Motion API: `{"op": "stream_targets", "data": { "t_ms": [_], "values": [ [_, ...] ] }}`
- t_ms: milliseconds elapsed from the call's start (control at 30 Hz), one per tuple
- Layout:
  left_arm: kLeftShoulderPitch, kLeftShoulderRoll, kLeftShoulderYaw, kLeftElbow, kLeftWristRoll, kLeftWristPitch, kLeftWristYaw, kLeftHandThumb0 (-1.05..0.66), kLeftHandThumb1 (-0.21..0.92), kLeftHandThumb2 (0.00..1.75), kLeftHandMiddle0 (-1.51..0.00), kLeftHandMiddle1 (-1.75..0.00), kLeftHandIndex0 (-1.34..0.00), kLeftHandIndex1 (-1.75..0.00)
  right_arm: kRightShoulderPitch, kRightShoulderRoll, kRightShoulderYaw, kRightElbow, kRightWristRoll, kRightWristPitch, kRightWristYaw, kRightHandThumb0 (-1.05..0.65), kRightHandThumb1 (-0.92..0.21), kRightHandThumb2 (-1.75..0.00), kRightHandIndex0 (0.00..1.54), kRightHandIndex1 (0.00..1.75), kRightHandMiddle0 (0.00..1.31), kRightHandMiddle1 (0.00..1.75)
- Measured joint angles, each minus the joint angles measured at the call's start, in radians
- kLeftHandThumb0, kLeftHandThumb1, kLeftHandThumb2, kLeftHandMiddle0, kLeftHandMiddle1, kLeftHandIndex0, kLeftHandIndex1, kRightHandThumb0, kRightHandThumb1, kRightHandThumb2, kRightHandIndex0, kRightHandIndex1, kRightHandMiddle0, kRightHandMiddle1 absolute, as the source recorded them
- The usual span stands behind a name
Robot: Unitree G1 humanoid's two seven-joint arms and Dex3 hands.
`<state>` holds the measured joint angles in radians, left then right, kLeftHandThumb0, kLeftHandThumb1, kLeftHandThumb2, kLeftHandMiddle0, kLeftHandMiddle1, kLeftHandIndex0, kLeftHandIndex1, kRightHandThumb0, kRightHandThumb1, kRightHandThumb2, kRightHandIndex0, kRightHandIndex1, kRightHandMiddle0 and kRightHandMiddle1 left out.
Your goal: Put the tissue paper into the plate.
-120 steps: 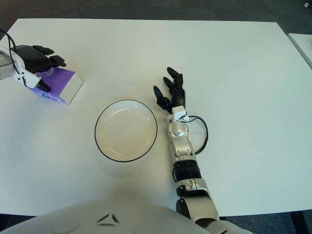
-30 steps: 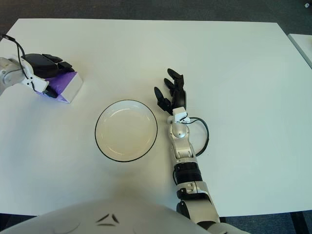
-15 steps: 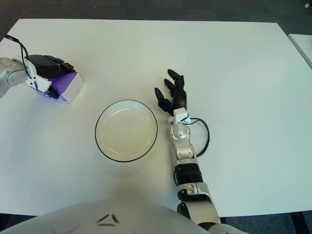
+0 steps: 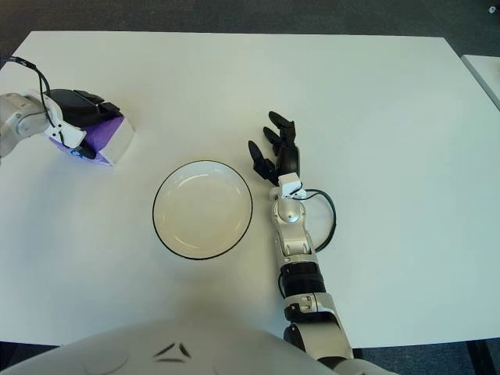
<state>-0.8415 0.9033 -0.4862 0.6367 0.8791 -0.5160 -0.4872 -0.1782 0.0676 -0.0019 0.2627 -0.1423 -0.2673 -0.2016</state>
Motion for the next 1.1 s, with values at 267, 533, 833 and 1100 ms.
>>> {"op": "stream_targets", "data": {
  "t_ms": [267,533,833,1100],
  "values": [
    [-0.009,-0.008,-0.005,0.019,-0.005,0.013,0.0,-0.82,0.88,0.07,-0.22,-0.02,0.0,-0.57,0.002,0.0,0.0,-0.003,0.0,0.001,0.001,-0.52,-0.89,-0.49,0.32,0.43,0.0,0.78],
    [-0.018,-0.012,-0.023,0.037,0.003,0.017,0.024,-0.73,0.78,0.09,-0.23,-0.71,0.0,-0.91,0.002,0.001,-0.001,-0.003,0.0,0.001,-0.004,-0.53,-0.89,-0.49,0.32,0.44,0.0,0.78],
    [-0.021,-0.029,-0.025,0.086,-0.005,0.01,0.11,-0.55,0.37,0.81,-0.32,-1.66,-0.09,-1.66,0.002,0.0,-0.001,-0.003,0.0,0.003,-0.01,-0.52,-0.89,-0.5,0.32,0.45,0.0,0.79],
    [-0.023,-0.045,-0.027,0.181,-0.013,-0.035,0.269,-0.46,0.4,0.94,-0.54,-1.74,-0.35,-1.71,0.003,-0.001,-0.002,-0.002,0.0,0.003,-0.007,-0.52,-0.89,-0.5,0.33,0.46,0.0,0.78]
  ]
}}
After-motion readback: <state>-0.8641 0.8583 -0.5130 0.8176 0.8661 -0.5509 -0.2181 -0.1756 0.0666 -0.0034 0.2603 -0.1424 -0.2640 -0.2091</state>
